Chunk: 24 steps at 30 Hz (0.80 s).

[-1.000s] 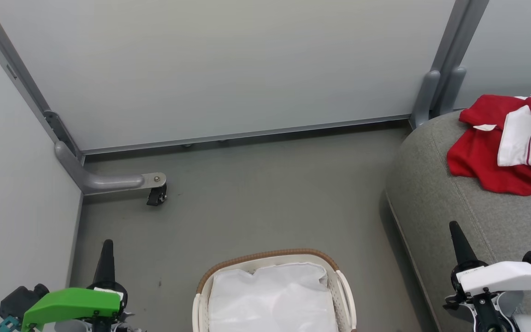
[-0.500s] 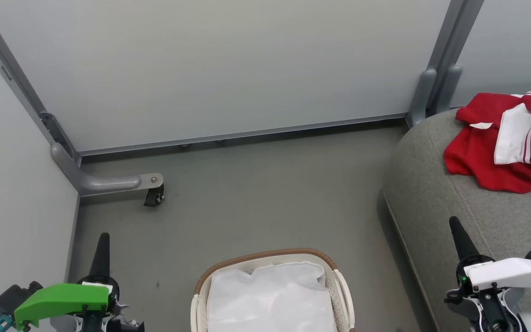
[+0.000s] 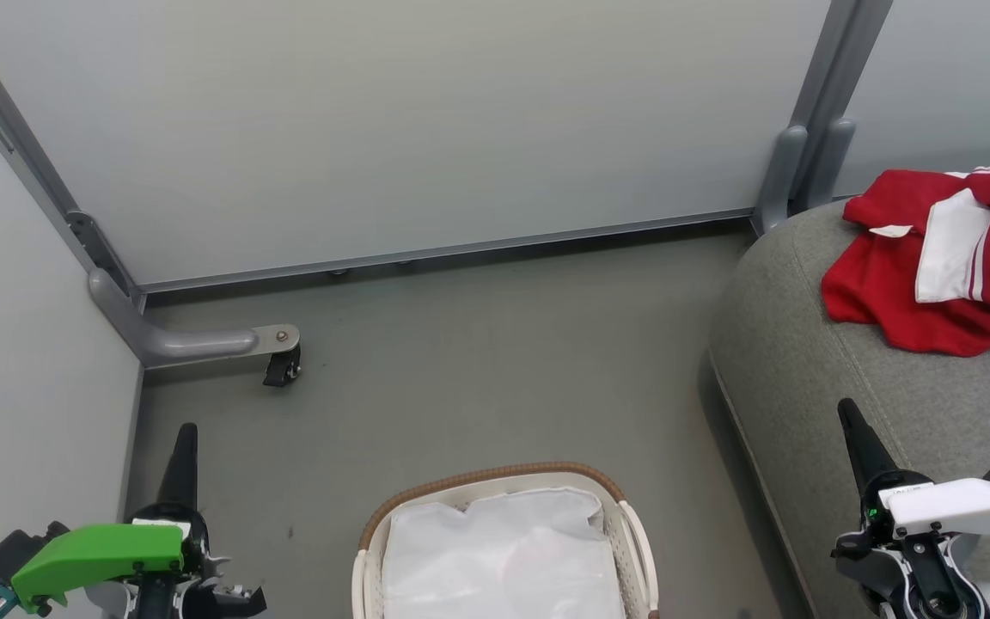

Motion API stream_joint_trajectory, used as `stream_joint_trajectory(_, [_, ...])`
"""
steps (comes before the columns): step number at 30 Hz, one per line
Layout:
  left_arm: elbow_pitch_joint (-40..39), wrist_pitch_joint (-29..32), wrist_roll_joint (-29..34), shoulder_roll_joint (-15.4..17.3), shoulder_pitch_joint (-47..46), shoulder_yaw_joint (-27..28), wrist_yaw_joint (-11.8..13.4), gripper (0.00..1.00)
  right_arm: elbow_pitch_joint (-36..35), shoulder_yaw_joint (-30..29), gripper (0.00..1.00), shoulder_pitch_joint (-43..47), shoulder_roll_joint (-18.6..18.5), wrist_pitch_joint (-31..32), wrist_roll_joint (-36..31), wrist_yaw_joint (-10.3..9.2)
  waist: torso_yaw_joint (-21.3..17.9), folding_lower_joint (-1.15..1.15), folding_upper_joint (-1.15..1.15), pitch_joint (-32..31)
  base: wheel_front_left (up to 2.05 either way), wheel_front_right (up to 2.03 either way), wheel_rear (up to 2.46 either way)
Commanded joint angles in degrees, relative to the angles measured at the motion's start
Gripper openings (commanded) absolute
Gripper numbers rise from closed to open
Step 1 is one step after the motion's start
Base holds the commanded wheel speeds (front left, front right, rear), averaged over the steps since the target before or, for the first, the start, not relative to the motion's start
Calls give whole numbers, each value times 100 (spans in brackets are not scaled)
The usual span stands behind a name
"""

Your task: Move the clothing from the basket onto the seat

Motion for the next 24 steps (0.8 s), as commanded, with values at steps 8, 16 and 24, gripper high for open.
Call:
stream_joint_trajectory(8, [-73,123,-383,24,-174,75,-39,0,-78,-31,0,-101,-39,119,453,-3,-32,0,0,5,0,0,0])
stream_joint_trajectory(16, [-96,207,-687,25,-193,129,-54,0,-100,-46,0,-105,-42,203,794,-3,-63,0,0,10,0,0,0])
stream_joint_trajectory(24, [-115,294,-966,26,-235,174,-60,0,-122,-58,0,-105,-45,286,1117,-3,-93,0,0,15,0,0,0])
